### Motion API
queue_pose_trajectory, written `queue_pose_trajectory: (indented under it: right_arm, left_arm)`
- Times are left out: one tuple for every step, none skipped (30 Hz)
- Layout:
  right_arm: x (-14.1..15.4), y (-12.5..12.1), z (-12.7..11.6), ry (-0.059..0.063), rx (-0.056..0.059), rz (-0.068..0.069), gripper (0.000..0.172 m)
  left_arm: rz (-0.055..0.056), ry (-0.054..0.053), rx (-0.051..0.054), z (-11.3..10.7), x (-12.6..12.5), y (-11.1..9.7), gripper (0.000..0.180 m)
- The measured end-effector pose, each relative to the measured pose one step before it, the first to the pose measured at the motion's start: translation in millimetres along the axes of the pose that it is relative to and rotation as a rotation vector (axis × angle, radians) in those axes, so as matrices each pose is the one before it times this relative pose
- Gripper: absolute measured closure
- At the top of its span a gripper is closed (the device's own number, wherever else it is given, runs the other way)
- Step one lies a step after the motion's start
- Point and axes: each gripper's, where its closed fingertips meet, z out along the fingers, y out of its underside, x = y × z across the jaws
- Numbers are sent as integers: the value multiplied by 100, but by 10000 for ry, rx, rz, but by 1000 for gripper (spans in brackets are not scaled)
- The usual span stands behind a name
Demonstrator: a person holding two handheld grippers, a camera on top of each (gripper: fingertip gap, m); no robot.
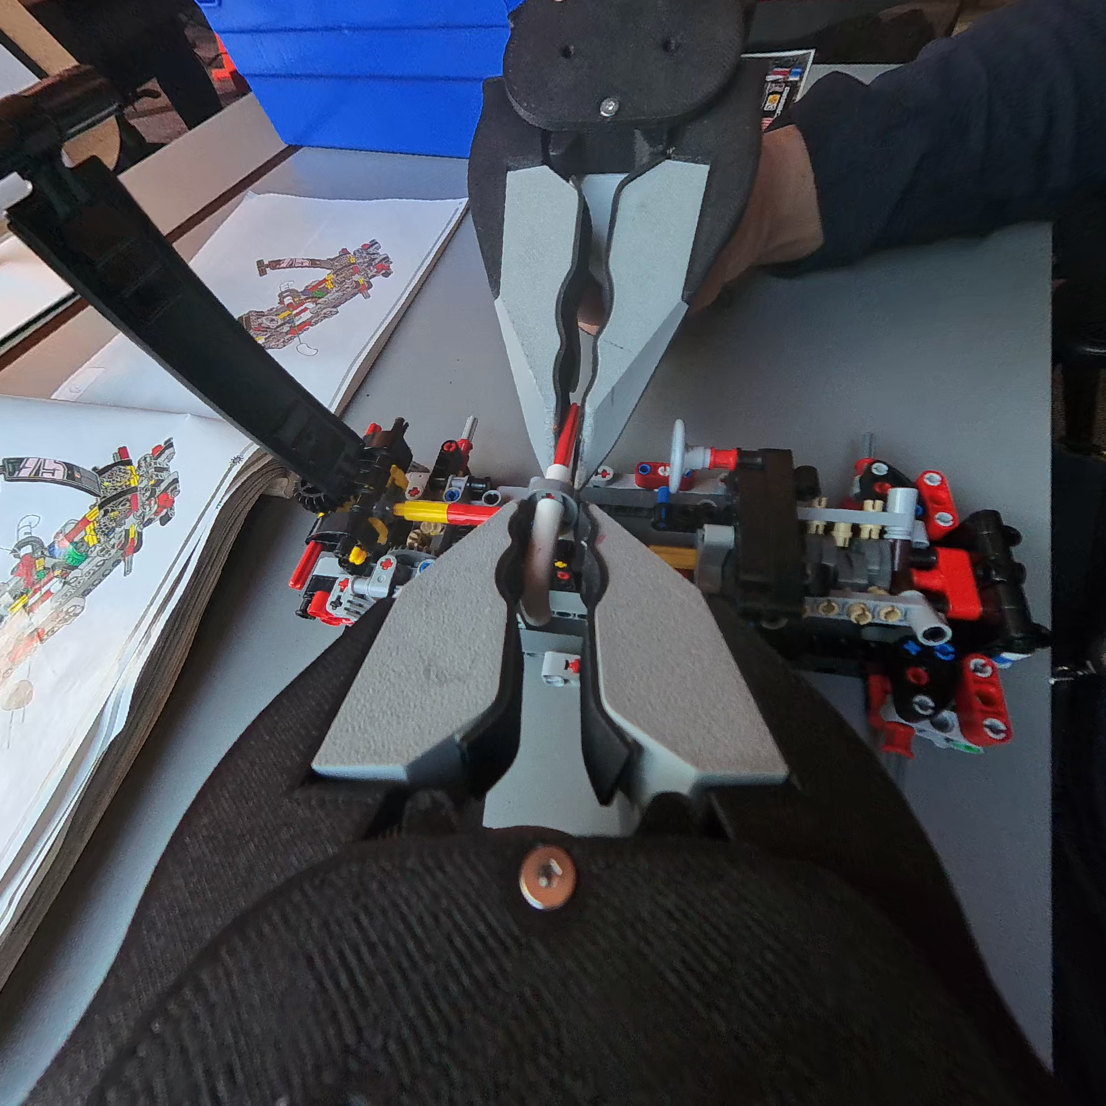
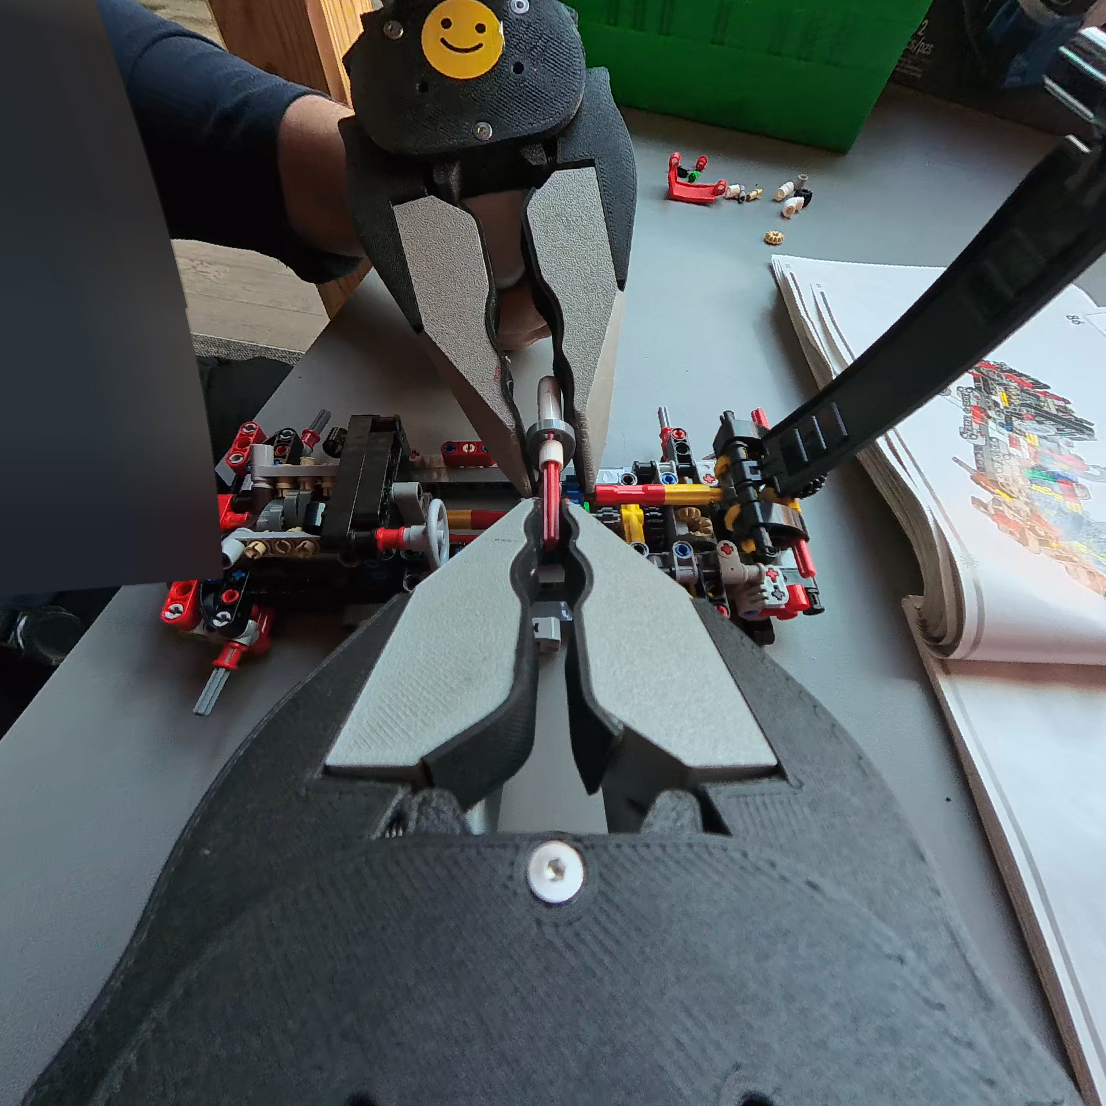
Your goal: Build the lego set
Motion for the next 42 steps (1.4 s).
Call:
queue_pose_trajectory:
  right_arm:
    - [-25, -10, 0, -20, 10, 4, 171]
    - [-25, -19, 21, 6, 17, -32, 171]
    - [-22, -19, 2, 6, 25, -62, 171]
    - [-32, -41, -24, -5, 26, -50, 171]
    - [-8, -27, -31, 29, 24, -59, 172]
    - [-10, -26, -22, 37, 18, -58, 172]
    - [-31, 13, -53, 19, 4, -70, 172]
    - [54, 122, -108, 56, -41, -76, 169]
    - [185, 222, -167, 147, -88, -60, 167]
    - [136, 128, -188, 105, -17, -27, 167]
    - [-19, -79, -185, -14, 106, 0, 167]
    - [-58, -131, -130, -48, 119, 16, 167]
    - [-2, 0, -43, -26, 14, 35, 165]
    - [-97, 124, 36, -98, -86, 22, 162]
    - [-118, 99, 129, -104, -85, 3, 160]
    - [109, 226, 156, 61, -177, 40, 160]
    - [184, 258, 192, 95, -204, 85, 160]
    - [150, 213, 152, 67, -178, 97, 160]
    - [108, 79, 83, 56, -68, 140, 163]
    - [-57, -32, 8, -60, 13, 277, 165]
    - [-151, 3, 3, -147, -8, 458, 167]
    - [-244, 177, -2, -155, -94, 455, 169]
    - [-193, 149, -63, -8, -45, 238, 170]
    - [159, -68, -195, 327, 114, -11, 172]
    - [289, -308, -258, 422, 272, -147, 172]
    - [221, -141, -134, 280, 122, -97, 172]
    - [157, 82, 59, 120, -66, 31, 172]
    - [33, 81, 90, -38, -73, 70, 172]
    - [-36, 25, 43, -95, -29, 60, 172]
    - [-68, -67, -8, -78, 45, 12, 172]
    - [-97, -95, -16, -56, 59, -53, 172]
    - [-80, -129, -22, -40, 84, -77, 172]
    - [-37, -80, 4, -36, 44, -61, 172]
    - [0, -12, 23, -66, -3, -11, 171]
    - [-19, -12, 10, -135, -1, 60, 170]
    - [-66, -21, -8, -196, 9, 97, 167]
    - [38, -74, -5, -128, 43, 83, 162]
    - [107, -127, -49, -25, 80, -10, 163]
    - [256, -98, -51, 119, 68, -33, 164]
    - [158, 63, -4, 58, -41, -18, 164]
    - [61, 120, 36, -7, -83, 26, 163]
    - [-110, 15, 22, -71, -23, -24, 162]
  left_arm:
    - [78, -20, 12, -9, 38, -13, 168]
    - [94, -31, 4, -17, 57, -9, 168]
    - [83, -98, 0, 24, 9, -35, 168]
    - [103, -125, 11, 36, -10, -50, 168]
    - [68, -116, 4, 43, -51, -25, 168]
    - [60, -40, -69, 24, 6, 82, 167]
    - [90, 24, -37, -7, 92, 62, 166]
    - [82, 82, -69, -43, 173, 137, 164]
    - [59, 94, -54, -71, 161, 136, 160]
    - [-2, 49, -101, -52, 56, 203, 160]
    - [-37, -19, -140, 4, -89, 238, 160]
    - [-1, -7, -32, 33, -26, 52, 161]
    - [15, -9, 4, 30, -29, -21, 161]
    - [-19, -48, -7, 40, -90, -9, 163]
    - [-47, -12, 16, 15, -74, -40, 165]
    - [-70, 9, 45, 0, -49, -79, 166]
    - [-87, 42, 64, -10, -13, -100, 166]
    - [-90, 50, 45, 10, 28, -88, 165]
    - [-66, 35, 33, 33, 24, -74, 165]
    - [-36, -21, 15, 44, -21, -60, 164]
    - [-2, -33, -1, 48, -19, -31, 164]
    - [10, -39, -44, 44, -27, 47, 164]
    - [18, -14, -6, 5, 9, 7, 164]
    - [-8, 1, 8, -1, -11, -4, 164]
    - [-36, 14, -3, -2, -23, 5, 164]
    - [-55, 3, -15, 13, -55, 25, 163]
    - [-67, 4, -36, 40, -74, 46, 163]
    - [-72, -9, -8, 20, -81, 16, 163]
    - [-51, 29, -6, 3, -26, 9, 163]
    - [-43, -22, -12, 8, -63, 17, 164]
    - [-35, -29, -39, 40, -66, 46, 165]
    - [-19, -39, -81, 79, -71, 95, 167]
    - [19, 1, -85, 91, 32, 104, 167]
    - [36, -35, -23, 49, 6, 4, 167]
    - [14, -27, -2, 0, -16, -3, 167]
    - [-14, -11, -13, 9, -22, 21, 167]
    - [-20, 17, -17, 3, -2, 20, 167]
    - [-6, 30, 7, -1, 28, -4, 166]
    - [9, 38, 9, -15, 54, -12, 165]
    - [7, 17, 23, -22, 19, -32, 165]
    - [-13, -9, 36, -37, -20, -33, 165]
    - [-14, 25, 36, -38, 13, -43, 164]
